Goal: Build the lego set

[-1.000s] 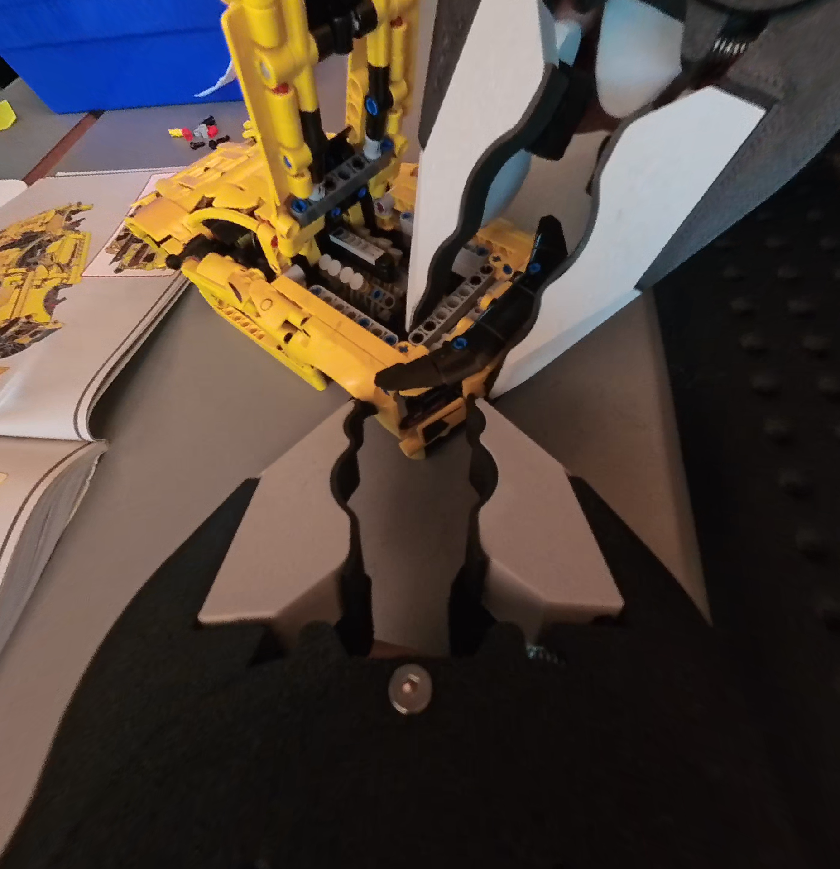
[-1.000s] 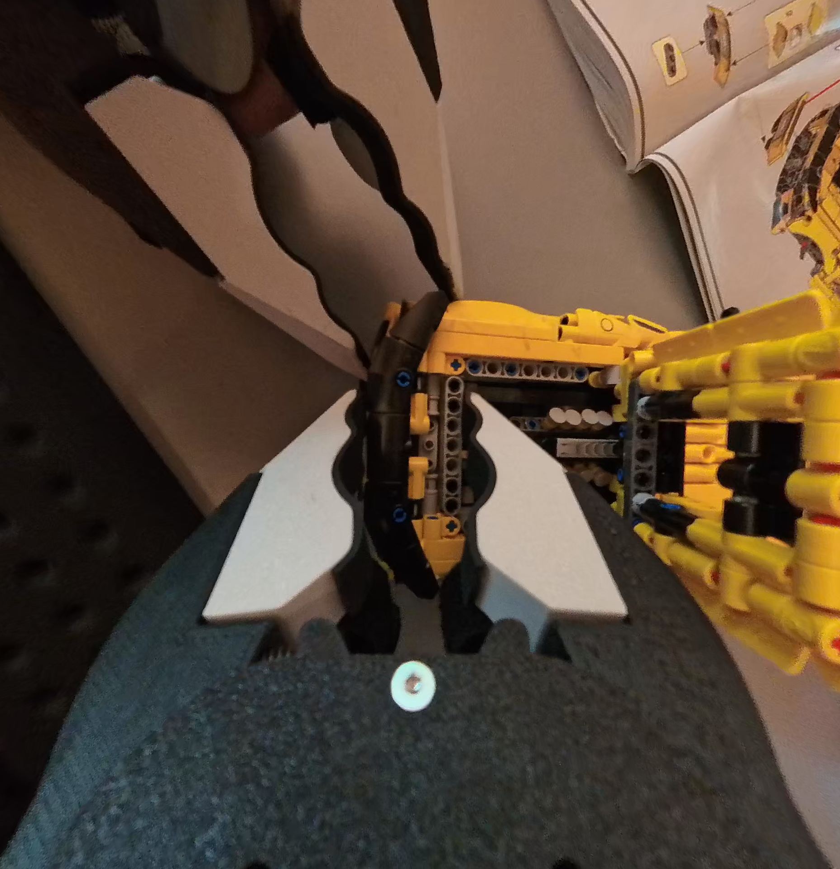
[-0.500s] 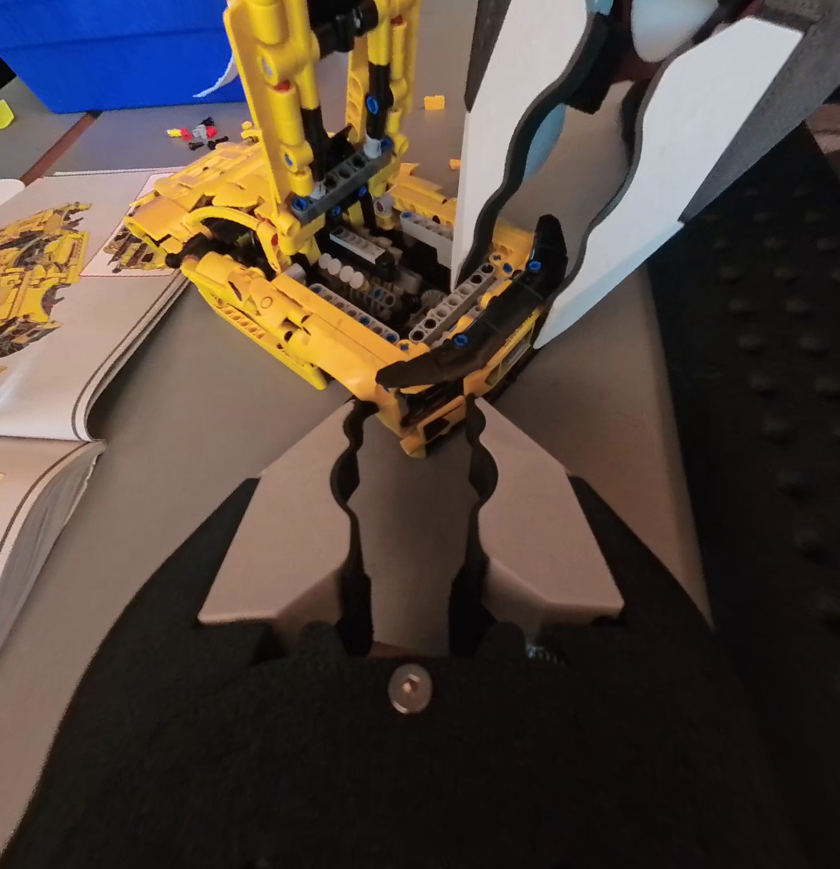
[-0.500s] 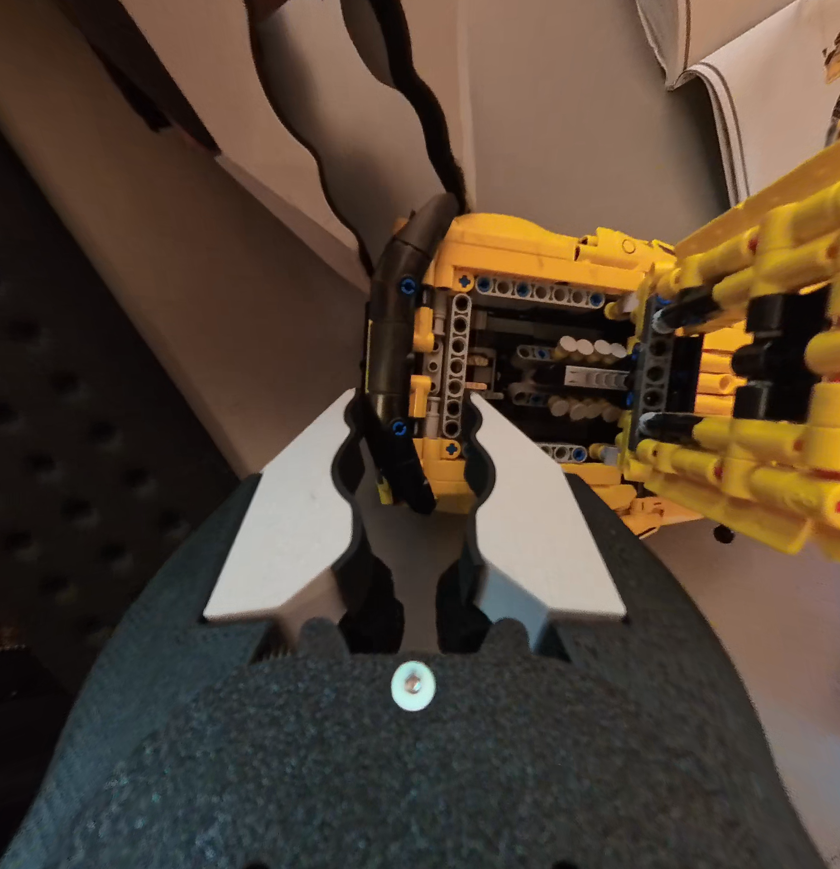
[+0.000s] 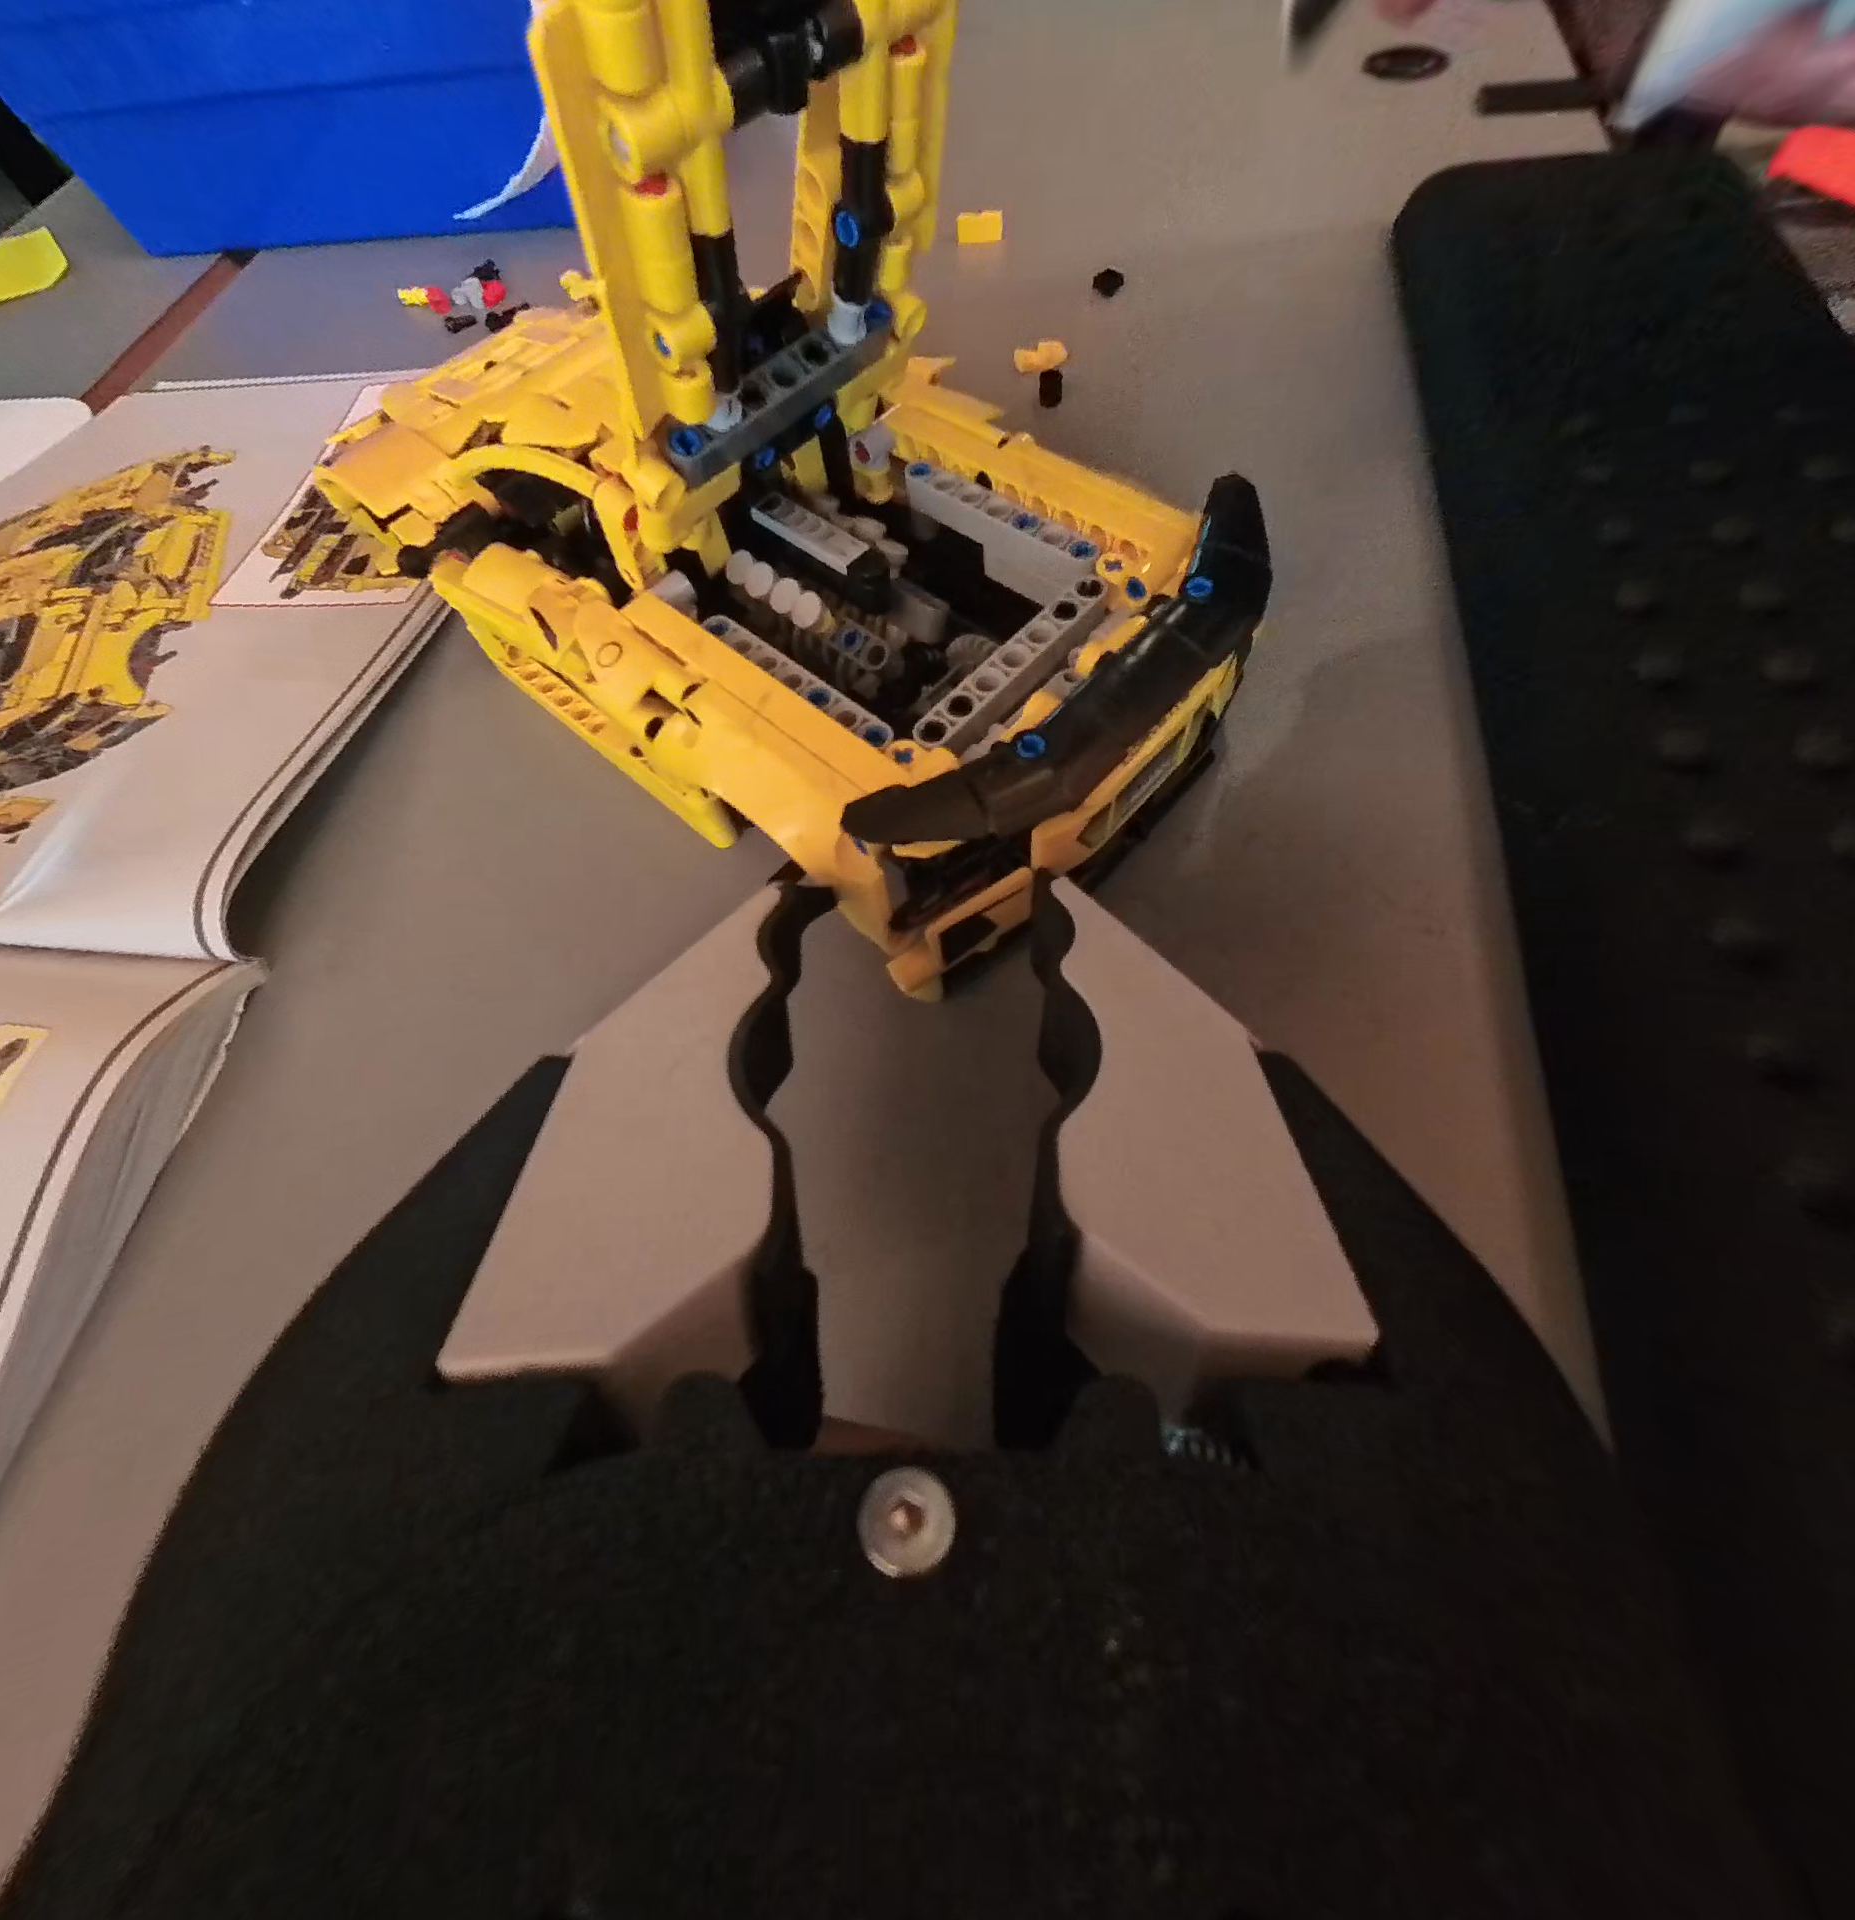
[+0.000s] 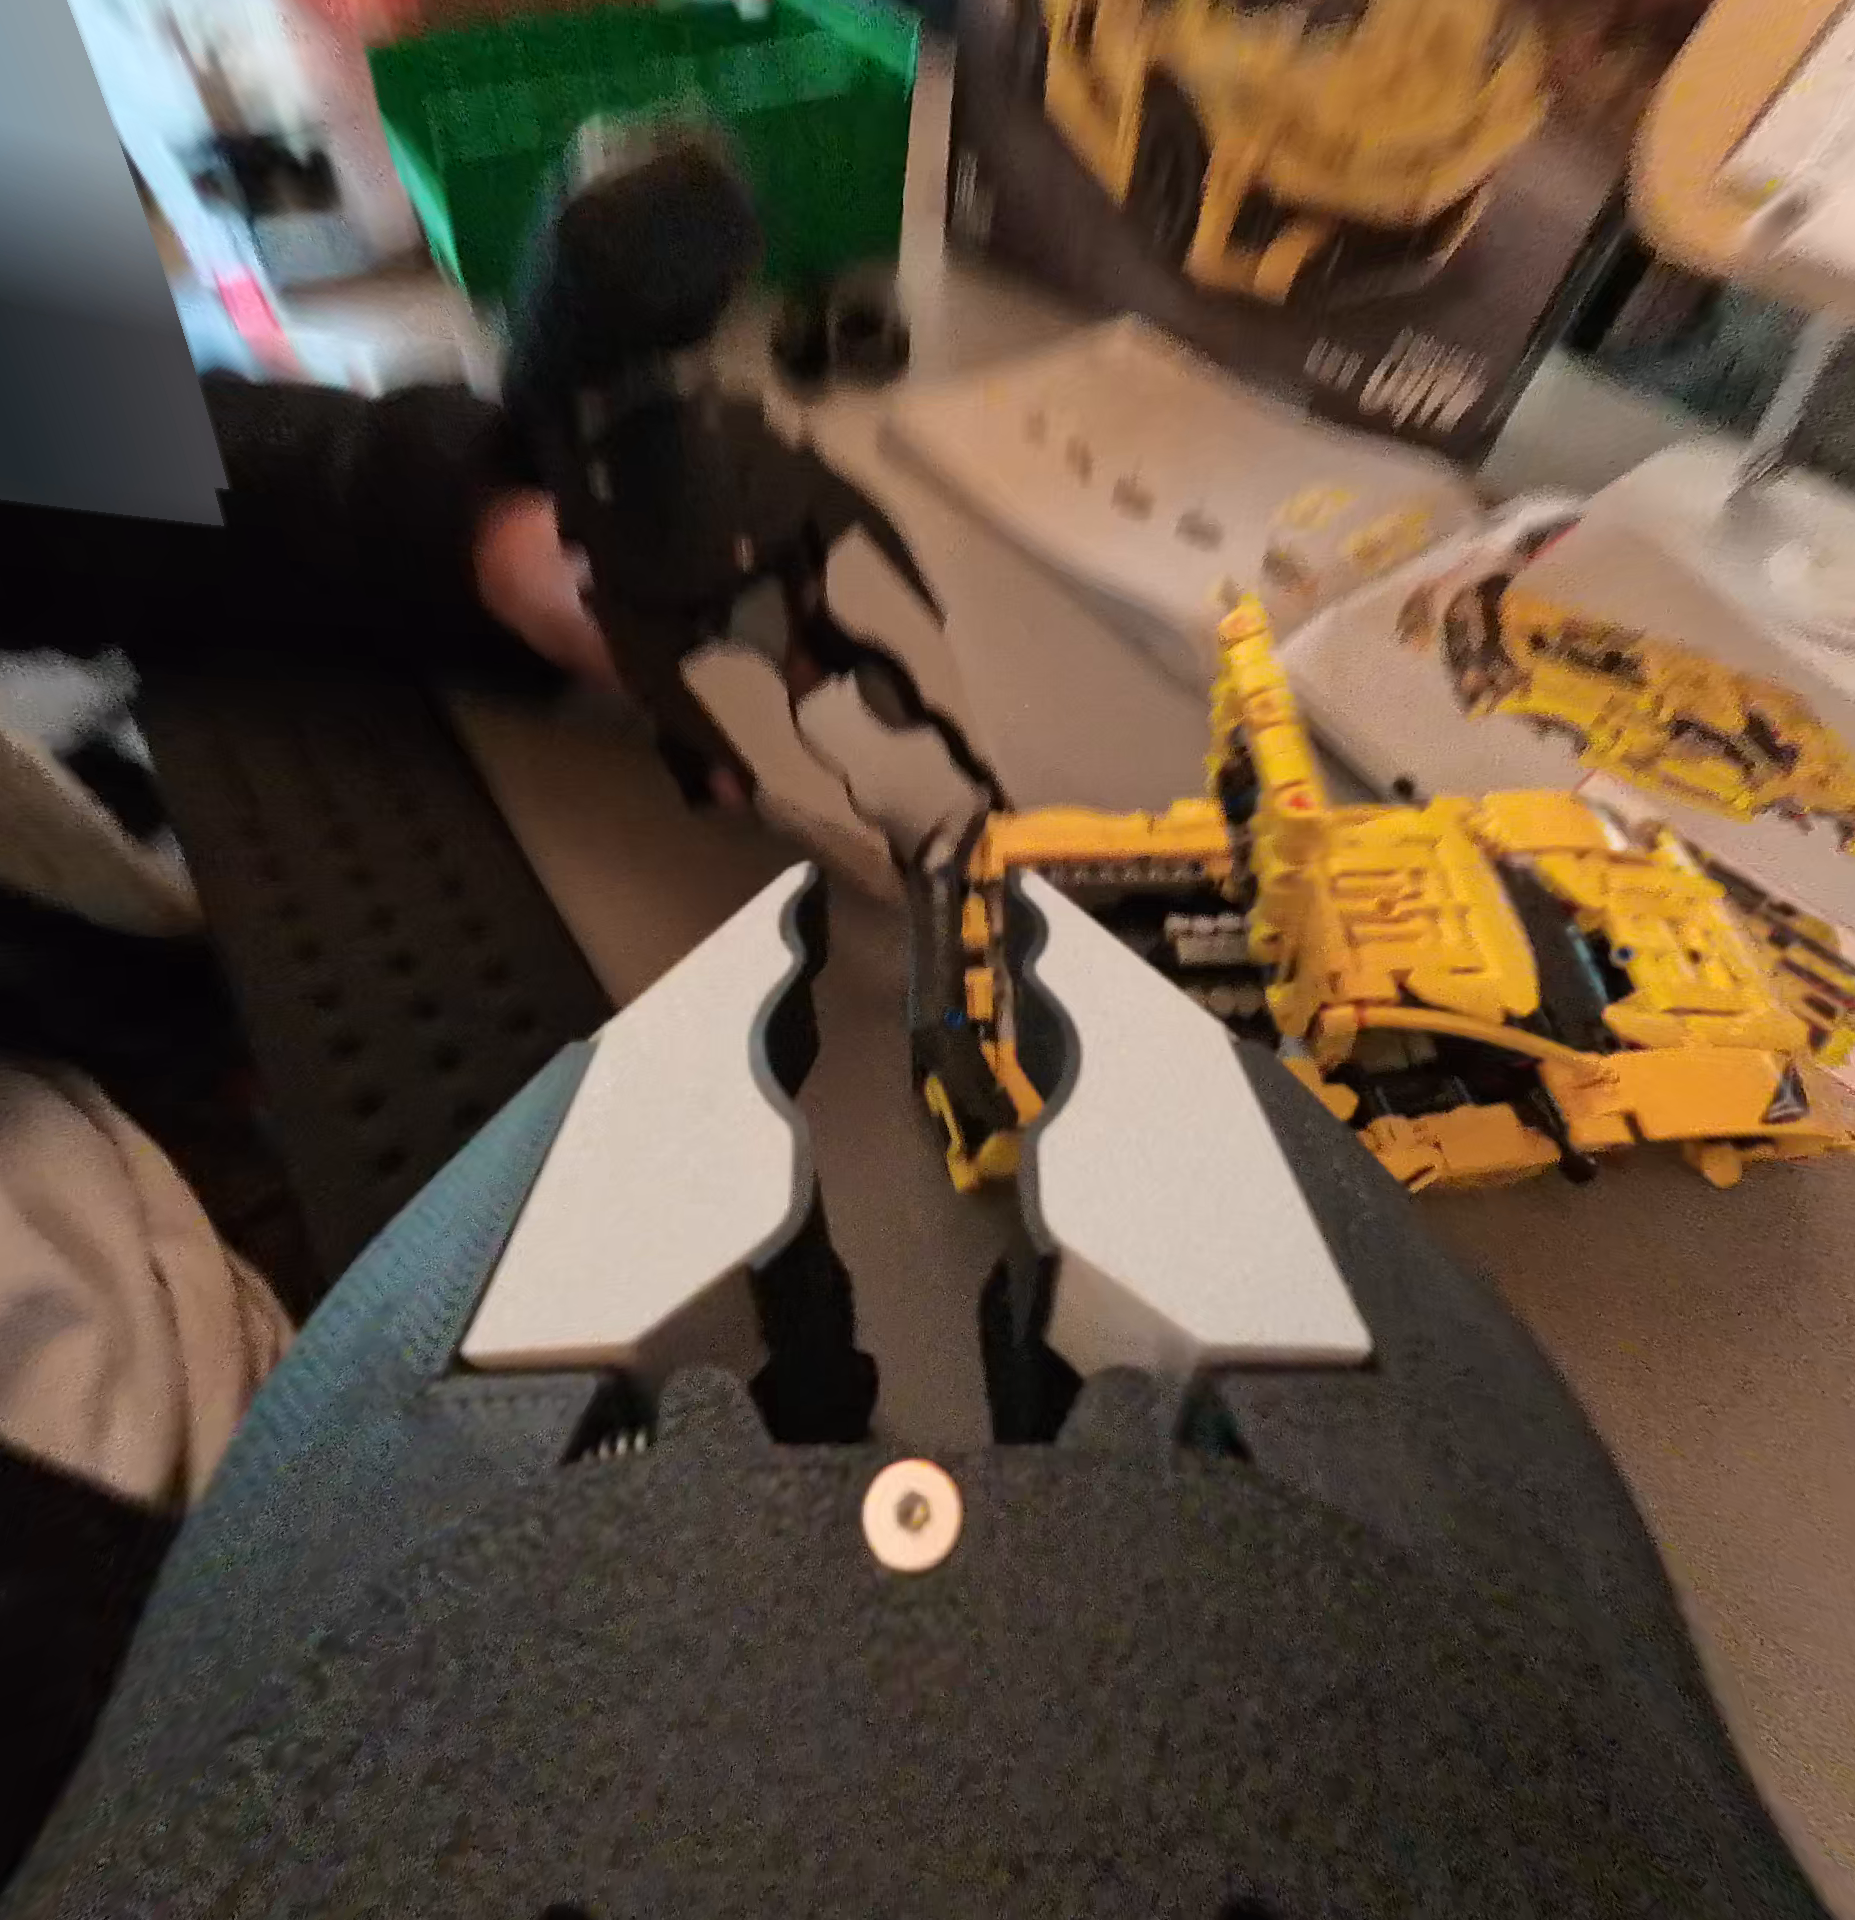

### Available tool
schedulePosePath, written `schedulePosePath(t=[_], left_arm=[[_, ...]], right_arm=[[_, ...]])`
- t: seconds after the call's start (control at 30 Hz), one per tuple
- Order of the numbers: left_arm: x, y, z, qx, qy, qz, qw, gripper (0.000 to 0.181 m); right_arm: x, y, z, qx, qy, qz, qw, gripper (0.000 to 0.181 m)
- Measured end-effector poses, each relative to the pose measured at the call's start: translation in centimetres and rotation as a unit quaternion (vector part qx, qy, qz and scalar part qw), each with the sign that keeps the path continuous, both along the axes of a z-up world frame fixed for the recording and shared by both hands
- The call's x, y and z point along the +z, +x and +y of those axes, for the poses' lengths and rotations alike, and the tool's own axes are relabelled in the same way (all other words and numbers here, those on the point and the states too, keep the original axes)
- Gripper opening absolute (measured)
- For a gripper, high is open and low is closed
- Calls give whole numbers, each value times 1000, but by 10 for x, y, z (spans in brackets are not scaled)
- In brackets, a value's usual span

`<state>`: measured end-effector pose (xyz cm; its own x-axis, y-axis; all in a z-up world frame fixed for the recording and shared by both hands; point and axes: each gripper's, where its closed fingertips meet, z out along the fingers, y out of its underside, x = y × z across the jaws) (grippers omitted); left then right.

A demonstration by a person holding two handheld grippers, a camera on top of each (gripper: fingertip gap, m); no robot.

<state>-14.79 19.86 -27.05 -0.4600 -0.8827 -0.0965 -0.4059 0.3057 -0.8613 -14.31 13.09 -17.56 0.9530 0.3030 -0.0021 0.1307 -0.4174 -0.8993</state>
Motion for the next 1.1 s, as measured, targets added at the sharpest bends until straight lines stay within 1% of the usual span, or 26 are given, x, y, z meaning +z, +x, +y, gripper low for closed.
schedulePosePath(t=[0.03, 0.07, 0.1, 0.13, 0.17, 0.23, 0.3, 0.37, 0.43, 0.5, 0.6, 0.77, 0.83, 0.97, 1.07, 1.1], left_arm=[[0, 0, 1, 1, -1, 1, 1000, 44], [0, 0, 1, 3, -1, 2, 1000, 44], [0, 0, 2, 4, -2, 2, 1000, 44], [0, 0, 2, 4, -3, 3, 1000, 44], [0, 0, 2, 5, -4, 4, 1000, 44], [-1, 0, 2, 5, -6, 6, 1000, 44], [-1, 0, 2, 5, -8, 8, 1000, 44], [-1, 0, 2, 6, -11, 9, 1000, 44], [-1, 0, 2, 6, -11, 10, 1000, 44], [-1, 0, 3, 7, -12, 10, 1000, 43], [-1, 0, 4, 9, -13, 12, 1000, 43], [-1, 0, 6, 11, -18, 15, 1000, 44], [-1, 1, 9, 15, -17, 14, 1000, 44], [-2, 1, 13, 21, -20, 17, 999, 44], [-2, 1, 17, 27, -17, 18, 999, 44], [-2, 1, 19, 32, -13, 19, 999, 44]], right_arm=[[11, 5, -2, -1, 56, 33, 998, 38], [17, 8, -7, 14, 105, 46, 993, 50], [18, 16, -8, -1, 129, 45, 991, 59], [12, 29, -7, -37, 127, 27, 991, 57], [7, 36, -7, -54, 124, -2, 991, 54], [7, 43, -2, -84, 131, -42, 987, 54], [11, 43, 8, -81, 133, -82, 984, 55], [8, 43, 20, -71, 102, -101, 987, 58], [1, 41, 31, -52, 61, -94, 992, 61], [-3, 35, 36, -29, 35, -82, 996, 55], [-11, 28, 33, -13, 7, -89, 996, 48], [-39, 6, 22, 11, -33, -121, 992, 49], [-51, -2, 21, 20, -45, -116, 992, 50], [-73, -7, 21, 21, -75, -101, 992, 57], [-79, -10, 23, 28, -81, -91, 992, 63], [-76, -10, 21, 33, -84, -87, 992, 64]])
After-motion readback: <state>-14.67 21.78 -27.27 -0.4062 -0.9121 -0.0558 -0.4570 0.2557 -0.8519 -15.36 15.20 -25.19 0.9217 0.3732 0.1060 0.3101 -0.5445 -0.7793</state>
